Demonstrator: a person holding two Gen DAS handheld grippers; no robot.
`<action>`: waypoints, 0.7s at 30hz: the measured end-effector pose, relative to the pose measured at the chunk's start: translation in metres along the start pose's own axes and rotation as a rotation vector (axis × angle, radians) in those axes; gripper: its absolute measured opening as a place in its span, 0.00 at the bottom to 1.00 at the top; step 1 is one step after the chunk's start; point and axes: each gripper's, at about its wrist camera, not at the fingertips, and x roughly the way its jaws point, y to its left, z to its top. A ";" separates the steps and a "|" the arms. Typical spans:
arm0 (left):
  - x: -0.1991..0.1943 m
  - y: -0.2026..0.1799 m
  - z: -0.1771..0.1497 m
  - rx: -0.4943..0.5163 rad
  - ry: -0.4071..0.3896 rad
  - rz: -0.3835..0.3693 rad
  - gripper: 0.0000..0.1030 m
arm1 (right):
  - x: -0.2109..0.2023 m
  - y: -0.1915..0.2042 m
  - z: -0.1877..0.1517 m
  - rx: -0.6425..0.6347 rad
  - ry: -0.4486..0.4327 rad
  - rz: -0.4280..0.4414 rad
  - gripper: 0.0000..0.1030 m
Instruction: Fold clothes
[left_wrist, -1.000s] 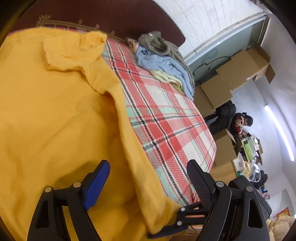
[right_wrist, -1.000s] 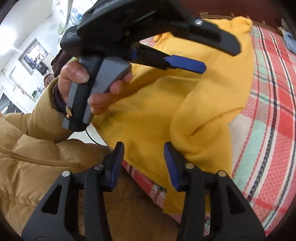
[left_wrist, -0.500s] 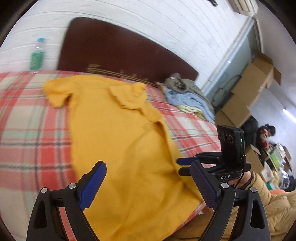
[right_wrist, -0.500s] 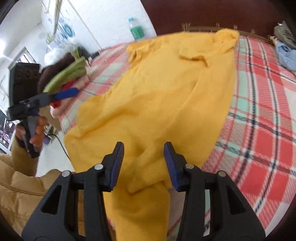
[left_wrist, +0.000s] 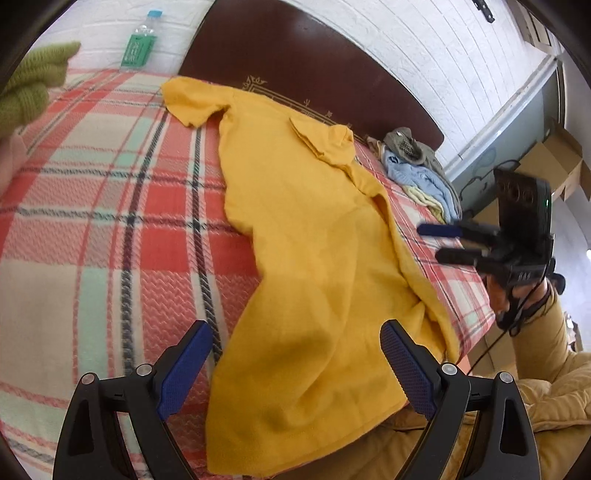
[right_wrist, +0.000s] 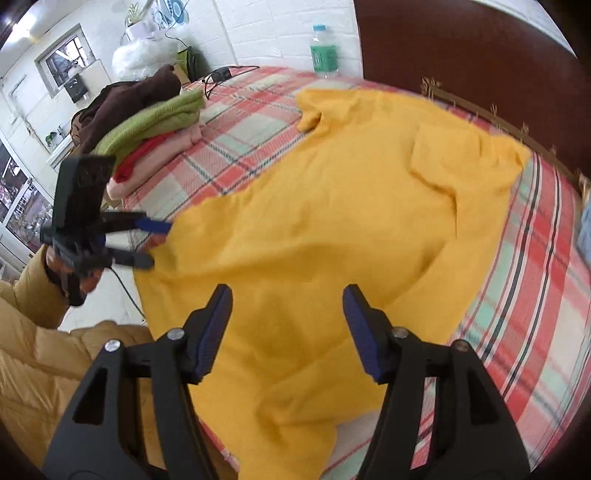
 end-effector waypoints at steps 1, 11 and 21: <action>0.003 -0.001 0.000 0.005 0.003 -0.003 0.91 | 0.004 0.002 0.012 -0.009 0.000 0.000 0.62; 0.019 -0.017 0.000 0.069 0.040 -0.084 0.90 | 0.094 0.029 0.148 -0.086 0.049 -0.055 0.68; 0.017 -0.005 0.001 0.022 0.047 -0.126 0.70 | 0.205 0.006 0.209 0.020 0.151 -0.197 0.69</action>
